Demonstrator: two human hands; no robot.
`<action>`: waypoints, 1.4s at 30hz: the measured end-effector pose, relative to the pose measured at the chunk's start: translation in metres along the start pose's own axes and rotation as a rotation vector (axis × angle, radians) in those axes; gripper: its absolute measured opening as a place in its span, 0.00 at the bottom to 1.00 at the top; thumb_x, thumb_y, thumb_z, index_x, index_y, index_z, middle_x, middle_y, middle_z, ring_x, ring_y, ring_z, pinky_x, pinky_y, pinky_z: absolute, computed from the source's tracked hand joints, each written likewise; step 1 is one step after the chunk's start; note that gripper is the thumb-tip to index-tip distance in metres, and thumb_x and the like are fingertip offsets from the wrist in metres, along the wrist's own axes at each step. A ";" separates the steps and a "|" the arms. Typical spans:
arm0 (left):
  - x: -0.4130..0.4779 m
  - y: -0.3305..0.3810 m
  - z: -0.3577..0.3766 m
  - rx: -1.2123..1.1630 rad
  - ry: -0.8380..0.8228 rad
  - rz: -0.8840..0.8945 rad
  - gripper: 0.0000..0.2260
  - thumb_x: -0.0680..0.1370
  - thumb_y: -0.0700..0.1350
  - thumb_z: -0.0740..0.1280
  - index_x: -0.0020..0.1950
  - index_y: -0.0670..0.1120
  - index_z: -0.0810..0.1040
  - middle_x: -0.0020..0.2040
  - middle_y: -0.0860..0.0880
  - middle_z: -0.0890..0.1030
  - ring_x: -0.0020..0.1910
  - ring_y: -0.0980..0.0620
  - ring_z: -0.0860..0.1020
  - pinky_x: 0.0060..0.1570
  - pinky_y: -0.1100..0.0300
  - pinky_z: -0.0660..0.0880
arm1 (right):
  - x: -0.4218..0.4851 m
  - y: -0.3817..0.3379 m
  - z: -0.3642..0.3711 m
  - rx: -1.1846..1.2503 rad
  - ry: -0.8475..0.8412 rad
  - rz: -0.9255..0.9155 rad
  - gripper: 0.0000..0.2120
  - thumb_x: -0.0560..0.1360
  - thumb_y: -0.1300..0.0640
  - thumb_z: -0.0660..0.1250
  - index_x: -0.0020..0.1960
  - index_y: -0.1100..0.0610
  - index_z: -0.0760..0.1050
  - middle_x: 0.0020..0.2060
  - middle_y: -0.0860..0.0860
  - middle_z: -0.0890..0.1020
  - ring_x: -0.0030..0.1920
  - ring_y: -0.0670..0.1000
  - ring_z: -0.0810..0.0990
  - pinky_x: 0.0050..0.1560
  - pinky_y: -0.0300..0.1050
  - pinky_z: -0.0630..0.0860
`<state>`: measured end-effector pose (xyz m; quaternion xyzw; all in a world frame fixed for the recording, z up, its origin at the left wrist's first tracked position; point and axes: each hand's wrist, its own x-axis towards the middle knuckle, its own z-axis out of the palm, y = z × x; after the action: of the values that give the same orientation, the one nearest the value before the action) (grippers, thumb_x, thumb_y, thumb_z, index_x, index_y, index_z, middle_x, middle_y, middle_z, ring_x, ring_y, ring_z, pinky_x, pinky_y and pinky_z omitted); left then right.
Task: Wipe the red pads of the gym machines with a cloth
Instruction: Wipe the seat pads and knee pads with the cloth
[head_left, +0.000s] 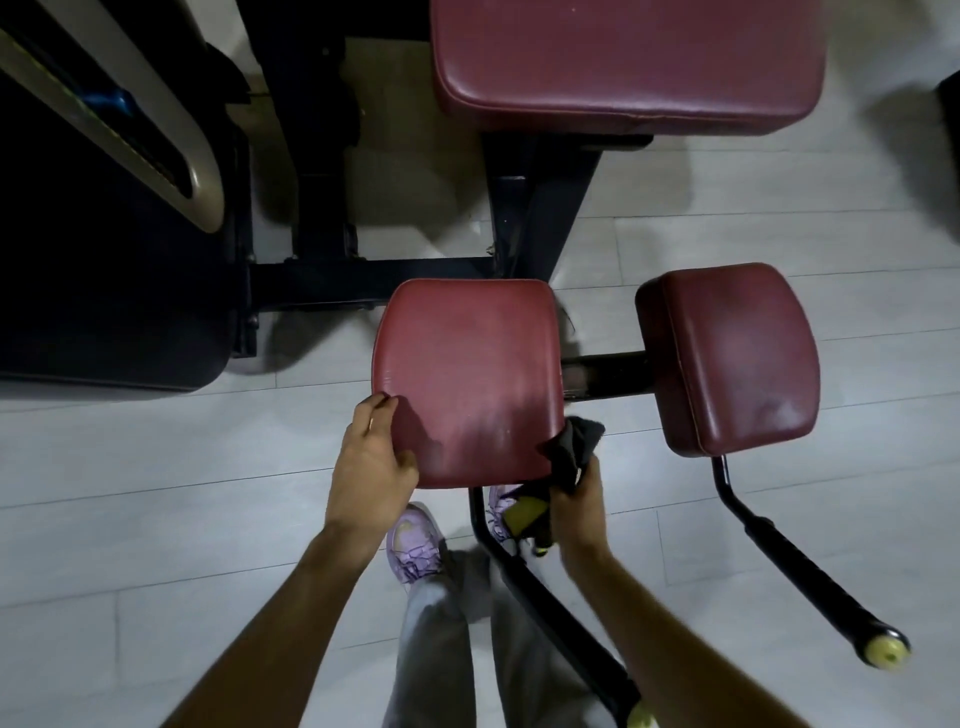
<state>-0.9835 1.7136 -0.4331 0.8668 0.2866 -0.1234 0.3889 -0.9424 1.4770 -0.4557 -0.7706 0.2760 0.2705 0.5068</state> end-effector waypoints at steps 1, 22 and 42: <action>-0.001 -0.002 -0.002 -0.034 -0.002 -0.006 0.28 0.76 0.34 0.66 0.77 0.41 0.69 0.77 0.47 0.66 0.74 0.46 0.69 0.73 0.58 0.65 | -0.007 0.003 0.010 0.086 0.014 0.040 0.22 0.77 0.73 0.58 0.66 0.55 0.69 0.54 0.59 0.83 0.51 0.63 0.85 0.50 0.58 0.84; -0.049 -0.027 -0.011 -0.208 0.069 -0.239 0.24 0.80 0.34 0.65 0.76 0.46 0.69 0.72 0.47 0.72 0.70 0.47 0.72 0.69 0.48 0.72 | -0.034 -0.039 0.038 0.603 0.429 0.451 0.16 0.79 0.73 0.56 0.64 0.64 0.71 0.57 0.64 0.79 0.45 0.59 0.81 0.35 0.44 0.78; -0.053 0.024 0.054 -1.066 -0.082 -1.073 0.53 0.51 0.73 0.80 0.71 0.56 0.67 0.67 0.47 0.79 0.65 0.44 0.77 0.69 0.42 0.72 | -0.057 -0.024 0.066 0.462 0.029 0.731 0.12 0.80 0.58 0.68 0.62 0.60 0.76 0.49 0.58 0.83 0.51 0.55 0.81 0.47 0.49 0.74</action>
<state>-1.0114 1.6390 -0.4317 0.2979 0.6751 -0.1726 0.6524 -0.9746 1.5555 -0.4229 -0.4922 0.5911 0.3526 0.5330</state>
